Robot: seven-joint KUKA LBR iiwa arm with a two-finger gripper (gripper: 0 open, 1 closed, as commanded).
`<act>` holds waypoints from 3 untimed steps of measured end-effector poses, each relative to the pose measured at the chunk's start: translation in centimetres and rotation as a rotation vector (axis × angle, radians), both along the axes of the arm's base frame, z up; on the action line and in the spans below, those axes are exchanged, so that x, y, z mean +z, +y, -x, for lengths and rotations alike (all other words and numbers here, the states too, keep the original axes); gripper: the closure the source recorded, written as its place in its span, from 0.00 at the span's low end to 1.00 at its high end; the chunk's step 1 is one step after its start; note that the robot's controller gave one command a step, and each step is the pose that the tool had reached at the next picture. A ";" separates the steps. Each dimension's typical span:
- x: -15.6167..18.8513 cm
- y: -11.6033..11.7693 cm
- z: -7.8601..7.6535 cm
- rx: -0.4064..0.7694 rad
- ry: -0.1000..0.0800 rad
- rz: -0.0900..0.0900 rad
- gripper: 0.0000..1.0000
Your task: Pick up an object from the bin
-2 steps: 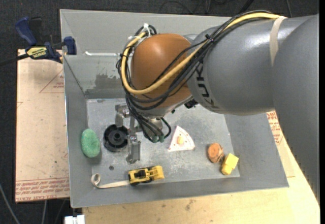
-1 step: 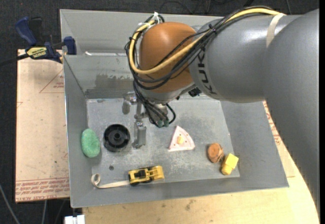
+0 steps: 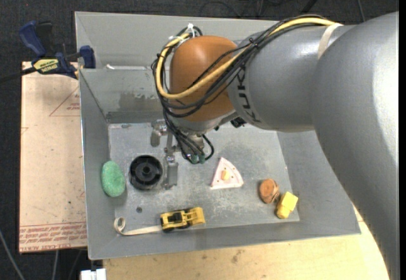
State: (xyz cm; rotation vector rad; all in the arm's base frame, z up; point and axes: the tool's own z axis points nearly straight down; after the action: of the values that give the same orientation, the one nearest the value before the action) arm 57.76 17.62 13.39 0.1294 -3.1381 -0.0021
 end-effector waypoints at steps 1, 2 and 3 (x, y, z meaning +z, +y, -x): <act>-3.2 1.2 -0.2 0.343 -0.005 0.000 0.00; -5.6 1.8 -0.1 0.165 -0.013 -0.003 1.00; -5.6 1.8 -0.1 0.165 -0.013 -0.004 1.00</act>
Offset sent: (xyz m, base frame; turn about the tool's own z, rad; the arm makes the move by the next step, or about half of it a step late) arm -0.0040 0.0160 -0.0639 -0.1661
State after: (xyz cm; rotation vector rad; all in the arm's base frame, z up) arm 57.83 19.43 7.76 0.3899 -3.1300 -0.0070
